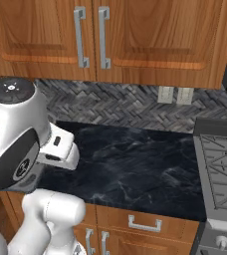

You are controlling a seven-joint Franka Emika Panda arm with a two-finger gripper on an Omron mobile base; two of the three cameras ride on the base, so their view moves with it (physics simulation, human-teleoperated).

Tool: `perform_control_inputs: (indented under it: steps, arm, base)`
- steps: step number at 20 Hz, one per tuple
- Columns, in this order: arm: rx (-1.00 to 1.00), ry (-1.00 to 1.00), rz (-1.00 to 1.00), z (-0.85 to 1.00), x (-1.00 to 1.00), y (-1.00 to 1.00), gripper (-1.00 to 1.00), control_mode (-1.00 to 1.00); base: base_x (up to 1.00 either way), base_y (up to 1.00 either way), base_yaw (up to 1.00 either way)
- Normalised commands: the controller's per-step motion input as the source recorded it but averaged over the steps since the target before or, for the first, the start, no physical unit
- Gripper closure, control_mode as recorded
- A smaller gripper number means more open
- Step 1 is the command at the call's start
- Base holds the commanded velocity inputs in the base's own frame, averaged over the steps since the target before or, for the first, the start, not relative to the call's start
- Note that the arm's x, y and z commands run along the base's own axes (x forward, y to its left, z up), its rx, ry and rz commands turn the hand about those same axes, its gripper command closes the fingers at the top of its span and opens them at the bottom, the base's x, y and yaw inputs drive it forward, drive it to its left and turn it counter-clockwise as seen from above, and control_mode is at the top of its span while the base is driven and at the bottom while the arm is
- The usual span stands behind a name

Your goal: Place the tupperware on the top shelf of the fridge. Make space for the tupperware among the existing items by rearranging them on the shelves if needed. Close the fridge door when finished.

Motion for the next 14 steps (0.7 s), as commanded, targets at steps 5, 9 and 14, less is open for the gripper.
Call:
perform_control_inputs:
  steps: [5, 9, 14]
  arm:
    - [0.0, -0.03, 0.46, -0.02, -0.36, -0.3, 1.0, -1.0]
    - [0.01, 0.0, 0.04, 0.0, 0.88, -0.14, 1.0, -1.0]
    - [0.0, 0.0, -0.04, -0.01, 0.99, 0.04, 1.0, -1.0]
  base:
    - [0.0, 0.0, 0.0]
    - [0.0, 0.0, 0.0]
    - [0.0, 0.0, 0.0]
